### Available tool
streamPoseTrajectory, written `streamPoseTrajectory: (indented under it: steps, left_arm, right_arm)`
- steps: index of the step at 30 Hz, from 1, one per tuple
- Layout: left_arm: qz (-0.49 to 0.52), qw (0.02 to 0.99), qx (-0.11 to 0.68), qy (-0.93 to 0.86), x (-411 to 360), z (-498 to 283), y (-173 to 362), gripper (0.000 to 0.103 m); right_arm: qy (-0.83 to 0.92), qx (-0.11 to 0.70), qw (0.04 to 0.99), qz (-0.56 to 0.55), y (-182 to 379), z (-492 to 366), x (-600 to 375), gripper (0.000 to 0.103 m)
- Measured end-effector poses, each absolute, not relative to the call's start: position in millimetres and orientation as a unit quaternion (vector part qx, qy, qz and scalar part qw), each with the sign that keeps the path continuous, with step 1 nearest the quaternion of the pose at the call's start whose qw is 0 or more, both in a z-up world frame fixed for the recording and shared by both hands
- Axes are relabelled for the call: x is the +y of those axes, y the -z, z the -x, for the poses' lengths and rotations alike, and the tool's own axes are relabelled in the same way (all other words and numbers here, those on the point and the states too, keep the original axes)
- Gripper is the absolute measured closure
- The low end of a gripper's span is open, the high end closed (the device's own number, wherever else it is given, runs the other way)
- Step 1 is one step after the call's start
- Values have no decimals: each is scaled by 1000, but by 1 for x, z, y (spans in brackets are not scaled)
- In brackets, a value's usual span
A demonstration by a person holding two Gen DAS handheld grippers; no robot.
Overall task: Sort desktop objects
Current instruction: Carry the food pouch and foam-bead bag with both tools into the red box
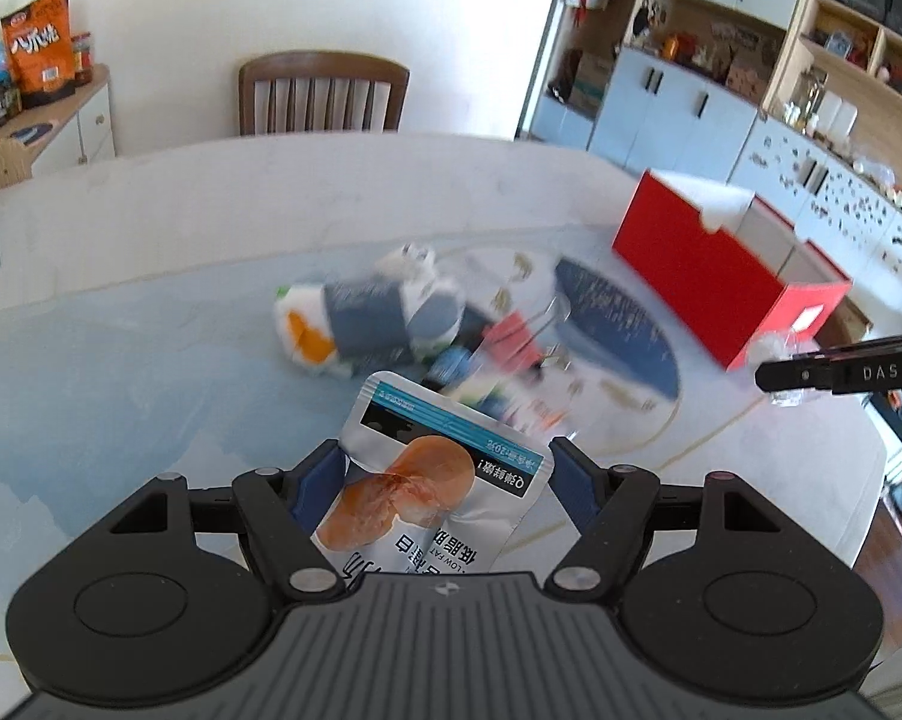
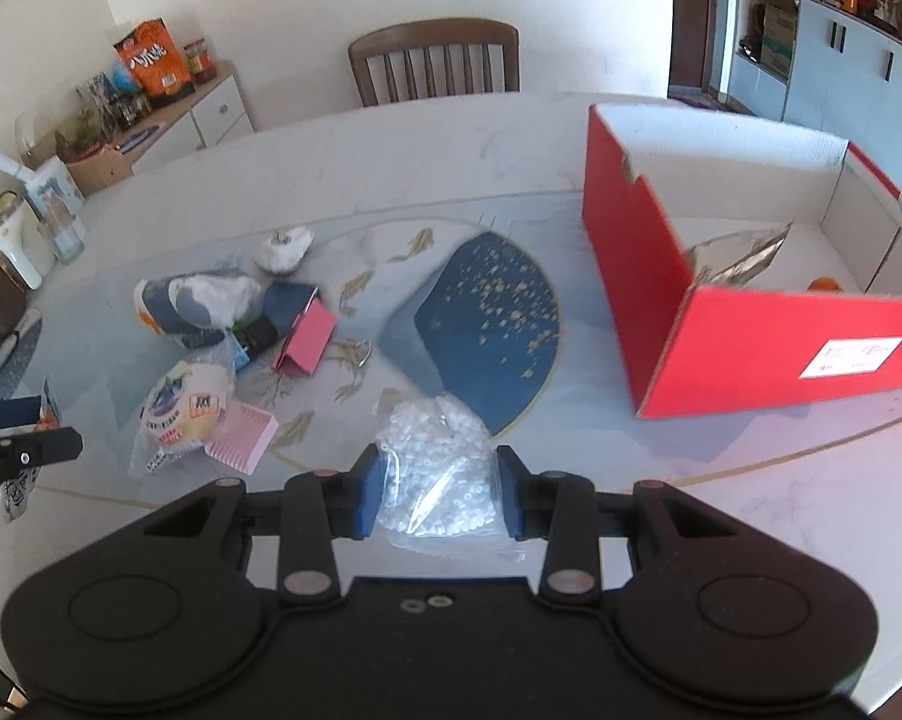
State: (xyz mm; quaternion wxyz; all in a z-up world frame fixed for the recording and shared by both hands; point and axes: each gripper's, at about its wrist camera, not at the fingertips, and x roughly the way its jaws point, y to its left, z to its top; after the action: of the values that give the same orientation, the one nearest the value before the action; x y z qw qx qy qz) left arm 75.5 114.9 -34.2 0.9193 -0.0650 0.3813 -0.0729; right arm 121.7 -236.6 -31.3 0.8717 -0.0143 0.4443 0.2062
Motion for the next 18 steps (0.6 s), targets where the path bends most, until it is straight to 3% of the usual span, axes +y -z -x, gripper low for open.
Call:
streamPoseTrajectory:
  steps: [18]
  left_arm:
    - [83,935,338,67,15,-124,-14,30]
  right_arm:
    - [-252,398,882,13,-17,-185,-324,66]
